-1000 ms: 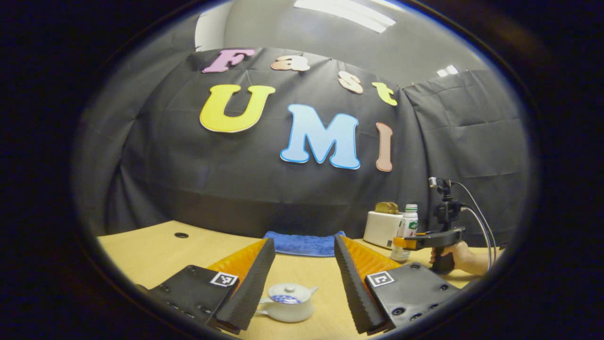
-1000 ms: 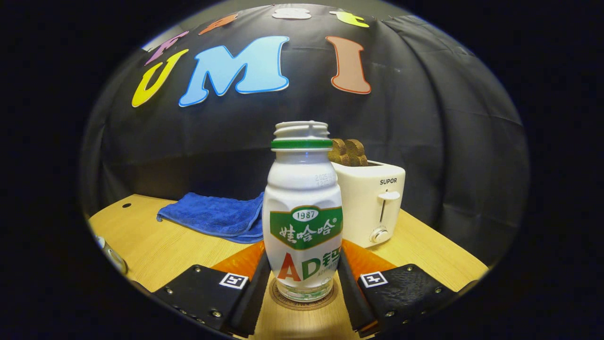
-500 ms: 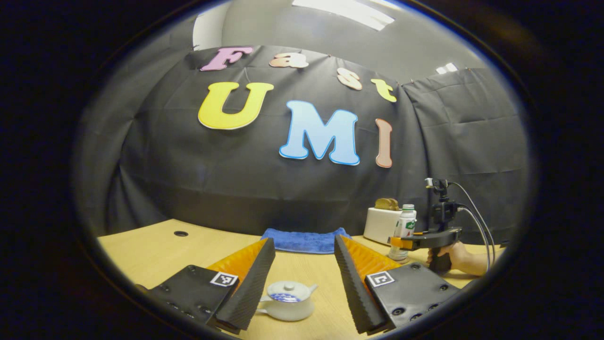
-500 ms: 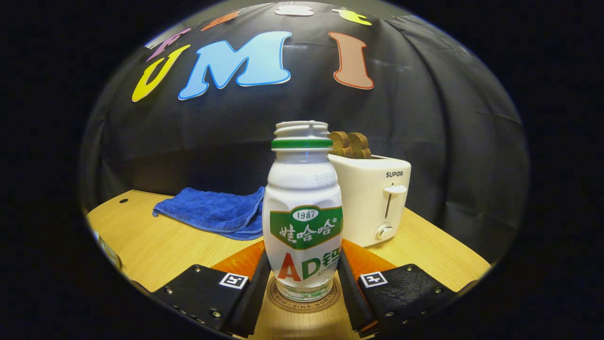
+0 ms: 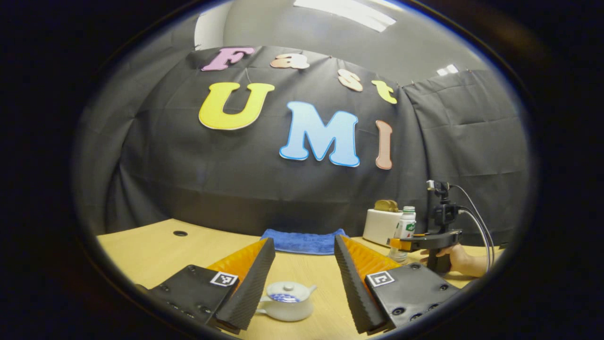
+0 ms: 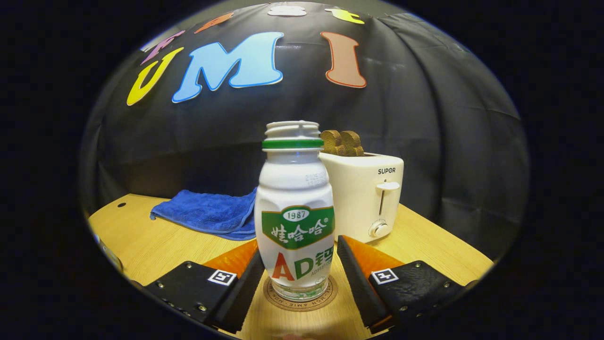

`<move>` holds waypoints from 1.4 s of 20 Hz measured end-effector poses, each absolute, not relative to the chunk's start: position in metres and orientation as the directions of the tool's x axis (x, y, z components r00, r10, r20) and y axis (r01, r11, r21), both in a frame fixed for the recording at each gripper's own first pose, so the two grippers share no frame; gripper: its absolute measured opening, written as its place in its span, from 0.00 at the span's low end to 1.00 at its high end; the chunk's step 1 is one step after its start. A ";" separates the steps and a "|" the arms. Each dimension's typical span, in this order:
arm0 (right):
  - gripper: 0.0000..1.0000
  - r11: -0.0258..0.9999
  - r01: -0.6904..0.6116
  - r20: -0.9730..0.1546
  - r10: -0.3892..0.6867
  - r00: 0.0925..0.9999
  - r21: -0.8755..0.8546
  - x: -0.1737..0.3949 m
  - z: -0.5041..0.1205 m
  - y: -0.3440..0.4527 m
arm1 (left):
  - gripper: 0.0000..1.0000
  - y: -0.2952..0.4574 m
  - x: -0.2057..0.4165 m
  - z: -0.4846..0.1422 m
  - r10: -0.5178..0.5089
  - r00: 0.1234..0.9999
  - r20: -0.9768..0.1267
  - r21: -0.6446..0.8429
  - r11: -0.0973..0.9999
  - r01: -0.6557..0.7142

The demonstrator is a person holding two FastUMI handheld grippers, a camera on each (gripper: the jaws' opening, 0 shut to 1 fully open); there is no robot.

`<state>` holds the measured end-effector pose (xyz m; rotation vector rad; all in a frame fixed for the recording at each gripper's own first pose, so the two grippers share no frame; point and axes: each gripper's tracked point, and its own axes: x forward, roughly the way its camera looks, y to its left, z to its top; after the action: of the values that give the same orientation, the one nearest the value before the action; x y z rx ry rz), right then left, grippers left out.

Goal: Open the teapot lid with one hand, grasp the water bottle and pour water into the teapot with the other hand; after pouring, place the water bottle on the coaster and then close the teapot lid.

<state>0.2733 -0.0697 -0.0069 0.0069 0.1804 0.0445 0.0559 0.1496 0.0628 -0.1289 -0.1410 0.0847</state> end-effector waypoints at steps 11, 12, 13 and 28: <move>0.89 0.998 -0.002 -0.025 0.001 1.000 -0.058 0.205 0.044 -0.079 | 0.84 0.150 0.067 0.041 0.119 0.989 0.083 -0.064 0.991 -0.114; 0.89 0.998 -0.011 -0.021 0.009 1.000 -0.061 0.190 0.047 -0.075 | 0.84 0.148 0.070 0.038 0.117 0.990 0.074 -0.066 0.992 -0.112; 0.89 0.998 -0.031 -0.021 0.030 0.999 -0.048 0.174 0.048 -0.068 | 0.84 0.145 0.071 0.034 0.115 0.991 0.062 -0.068 0.992 -0.111; 0.98 0.989 -0.137 -0.011 0.137 0.991 -0.060 0.019 0.028 -0.004 | 1.00 0.040 -0.012 0.033 0.210 0.976 0.052 0.047 0.976 -0.213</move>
<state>0.0186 -0.0040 0.0285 -0.0610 0.0065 0.1375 -0.0116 0.0399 0.0328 0.0522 -0.0468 0.2133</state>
